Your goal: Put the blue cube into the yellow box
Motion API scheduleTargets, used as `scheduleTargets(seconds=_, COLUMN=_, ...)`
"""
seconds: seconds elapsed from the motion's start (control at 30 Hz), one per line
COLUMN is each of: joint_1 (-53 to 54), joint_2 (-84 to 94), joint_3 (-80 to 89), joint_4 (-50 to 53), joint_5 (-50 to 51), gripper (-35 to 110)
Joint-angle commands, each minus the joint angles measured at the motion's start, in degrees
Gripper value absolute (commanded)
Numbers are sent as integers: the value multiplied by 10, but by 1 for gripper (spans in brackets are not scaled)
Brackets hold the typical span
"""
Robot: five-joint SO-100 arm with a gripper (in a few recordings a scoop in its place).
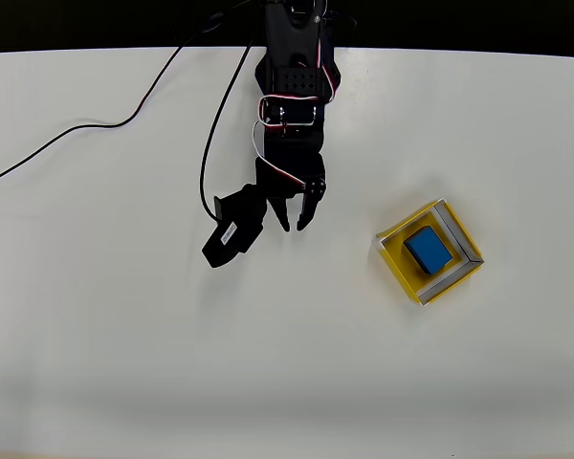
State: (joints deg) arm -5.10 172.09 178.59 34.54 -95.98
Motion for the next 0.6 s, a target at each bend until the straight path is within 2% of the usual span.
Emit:
scheduleTargets(seconds=0.0, joint_1=11, joint_2=68, joint_3=16, joint_4=98, joint_5=-10, gripper=3)
scheduleTargets(seconds=0.33, joint_1=59, joint_2=185, joint_3=17, joint_4=414, joint_5=-45, gripper=0)
scheduleTargets(seconds=0.57, joint_1=69, joint_2=195, joint_3=17, joint_4=433, joint_5=11, gripper=0)
